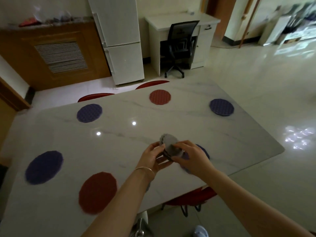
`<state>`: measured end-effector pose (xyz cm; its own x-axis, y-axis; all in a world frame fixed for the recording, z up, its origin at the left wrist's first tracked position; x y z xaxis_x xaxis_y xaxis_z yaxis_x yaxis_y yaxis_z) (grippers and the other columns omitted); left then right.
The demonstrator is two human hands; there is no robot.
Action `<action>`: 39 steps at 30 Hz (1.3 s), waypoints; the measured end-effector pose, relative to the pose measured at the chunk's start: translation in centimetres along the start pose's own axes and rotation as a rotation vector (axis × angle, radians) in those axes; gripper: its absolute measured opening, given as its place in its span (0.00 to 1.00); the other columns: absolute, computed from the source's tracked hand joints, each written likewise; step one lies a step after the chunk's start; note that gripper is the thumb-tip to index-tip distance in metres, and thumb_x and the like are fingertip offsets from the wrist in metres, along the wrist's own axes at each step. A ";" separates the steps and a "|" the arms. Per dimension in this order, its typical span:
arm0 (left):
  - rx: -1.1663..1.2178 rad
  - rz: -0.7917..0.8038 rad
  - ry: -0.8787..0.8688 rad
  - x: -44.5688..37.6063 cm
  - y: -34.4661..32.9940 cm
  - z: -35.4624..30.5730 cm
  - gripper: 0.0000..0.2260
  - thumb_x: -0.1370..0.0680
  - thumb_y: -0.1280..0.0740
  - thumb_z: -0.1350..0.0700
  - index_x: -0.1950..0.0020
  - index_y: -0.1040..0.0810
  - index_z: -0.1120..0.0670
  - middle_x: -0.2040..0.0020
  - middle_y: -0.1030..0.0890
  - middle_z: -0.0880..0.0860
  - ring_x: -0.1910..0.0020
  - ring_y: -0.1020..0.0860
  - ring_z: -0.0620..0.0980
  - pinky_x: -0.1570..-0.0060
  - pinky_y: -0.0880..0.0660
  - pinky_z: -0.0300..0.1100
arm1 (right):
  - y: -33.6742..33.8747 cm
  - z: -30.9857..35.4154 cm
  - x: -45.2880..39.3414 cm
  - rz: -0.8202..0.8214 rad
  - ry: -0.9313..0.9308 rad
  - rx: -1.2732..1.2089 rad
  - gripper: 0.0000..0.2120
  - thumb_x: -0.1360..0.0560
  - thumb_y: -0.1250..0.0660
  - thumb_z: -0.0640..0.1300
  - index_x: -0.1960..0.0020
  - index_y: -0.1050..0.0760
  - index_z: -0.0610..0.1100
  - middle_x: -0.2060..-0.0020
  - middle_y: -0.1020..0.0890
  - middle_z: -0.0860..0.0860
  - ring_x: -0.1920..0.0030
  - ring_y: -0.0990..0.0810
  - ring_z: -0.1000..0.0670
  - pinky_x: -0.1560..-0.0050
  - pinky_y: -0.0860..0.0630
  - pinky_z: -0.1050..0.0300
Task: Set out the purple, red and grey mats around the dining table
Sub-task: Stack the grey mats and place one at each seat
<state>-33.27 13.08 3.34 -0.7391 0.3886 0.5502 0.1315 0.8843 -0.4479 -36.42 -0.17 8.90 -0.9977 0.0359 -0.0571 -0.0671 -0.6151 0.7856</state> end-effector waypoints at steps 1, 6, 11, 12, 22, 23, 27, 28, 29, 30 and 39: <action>-0.001 0.019 0.002 -0.6 -1.1 0.2 0.13 0.22 0.34 0.58 0.38 0.26 0.58 0.46 0.18 0.62 0.50 0.18 0.61 0.59 0.19 0.51 | 0.7 -1.0 -0.2 0.007 -0.001 -0.017 0.23 0.29 0.29 0.52 0.36 0.26 0.48 0.41 0.23 0.50 0.45 0.23 0.49 0.47 0.29 0.63; -0.001 0.019 0.018 -4.3 -5.7 1.4 0.11 0.22 0.35 0.59 0.40 0.25 0.58 0.47 0.18 0.63 0.52 0.17 0.61 0.59 0.19 0.52 | 4.4 -6.2 -1.9 -0.008 -0.001 -0.142 0.16 0.26 0.31 0.48 0.38 0.24 0.51 0.51 0.19 0.51 0.53 0.20 0.51 0.52 0.24 0.61; -0.017 -0.087 0.013 -8.3 -9.7 2.3 0.10 0.22 0.35 0.62 0.41 0.26 0.60 0.45 0.20 0.66 0.53 0.17 0.63 0.60 0.19 0.53 | 6.3 -12.2 -5.8 0.054 -0.003 -0.016 0.15 0.22 0.41 0.45 0.35 0.28 0.49 0.54 0.16 0.47 0.57 0.19 0.48 0.56 0.24 0.56; -0.007 -0.101 0.004 -8.9 -10.7 2.3 0.10 0.22 0.36 0.62 0.41 0.26 0.59 0.45 0.20 0.66 0.55 0.17 0.62 0.60 0.19 0.53 | 6.9 -13.4 -6.7 0.058 -0.001 0.021 0.15 0.22 0.42 0.44 0.36 0.30 0.50 0.56 0.17 0.47 0.60 0.21 0.49 0.60 0.25 0.57; 0.277 -0.415 -0.011 -11.5 -12.4 6.0 0.09 0.23 0.37 0.65 0.45 0.25 0.56 0.47 0.22 0.62 0.51 0.22 0.63 0.67 0.19 0.53 | 11.6 -24.3 -7.0 0.098 0.086 0.248 0.22 0.26 0.36 0.37 0.34 0.29 0.51 0.39 0.21 0.48 0.45 0.19 0.45 0.50 0.21 0.53; 0.303 -0.441 -0.014 -11.3 -12.1 6.4 0.08 0.23 0.37 0.65 0.46 0.25 0.56 0.47 0.22 0.62 0.52 0.22 0.63 0.68 0.19 0.53 | 11.1 -24.7 -6.3 0.136 0.109 0.276 0.23 0.28 0.33 0.36 0.35 0.27 0.51 0.39 0.21 0.48 0.45 0.19 0.45 0.51 0.20 0.52; 0.338 -0.509 -0.023 -10.4 -10.9 7.3 0.08 0.23 0.38 0.65 0.48 0.26 0.54 0.49 0.23 0.61 0.53 0.23 0.61 0.69 0.19 0.54 | 7.3 -25.6 -2.0 0.319 0.239 0.403 0.29 0.53 0.16 0.40 0.52 0.16 0.52 0.56 0.14 0.52 0.59 0.15 0.53 0.73 0.22 0.63; 0.340 -0.513 -0.029 -10.3 -10.8 7.3 0.08 0.23 0.38 0.65 0.48 0.26 0.54 0.49 0.23 0.61 0.53 0.23 0.61 0.68 0.19 0.54 | 6.1 -25.7 -1.1 0.373 0.266 0.426 0.30 0.54 0.16 0.41 0.54 0.16 0.52 0.57 0.14 0.53 0.60 0.15 0.53 0.73 0.22 0.63; 0.340 -0.513 -0.031 -10.2 -10.7 7.3 0.08 0.23 0.38 0.65 0.47 0.26 0.54 0.48 0.23 0.61 0.53 0.23 0.61 0.67 0.19 0.55 | 5.2 -25.7 -0.3 0.398 0.295 0.451 0.29 0.55 0.16 0.42 0.54 0.16 0.53 0.57 0.14 0.53 0.60 0.15 0.53 0.72 0.21 0.63; 0.338 -0.510 -0.033 -10.1 -10.6 7.3 0.08 0.23 0.38 0.65 0.47 0.26 0.55 0.48 0.23 0.61 0.52 0.23 0.61 0.65 0.19 0.56 | 4.4 -25.8 0.3 0.420 0.300 0.464 0.29 0.55 0.16 0.43 0.55 0.16 0.53 0.57 0.14 0.53 0.60 0.15 0.53 0.72 0.21 0.62; 0.377 -0.456 0.001 -9.5 -10.9 9.9 0.09 0.23 0.37 0.65 0.45 0.26 0.55 0.45 0.23 0.62 0.47 0.24 0.63 0.60 0.23 0.58 | 1.9 -27.0 2.2 0.545 0.182 0.459 0.20 0.22 0.44 0.44 0.31 0.34 0.46 0.27 0.38 0.46 0.30 0.36 0.45 0.38 0.29 0.49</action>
<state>-34.26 -2.83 -3.95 -0.6648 -0.0085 0.7469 -0.4434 0.8092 -0.3855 -38.55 -22.56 -6.35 -0.8759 -0.3370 0.3452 0.4021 -0.1147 0.9084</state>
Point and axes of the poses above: each hand's wrist, its own x-axis away from the middle knuckle, its own y-axis out of the back of the hand, z = x × y, the point moved 9 cm from there along -x, towards the middle knuckle
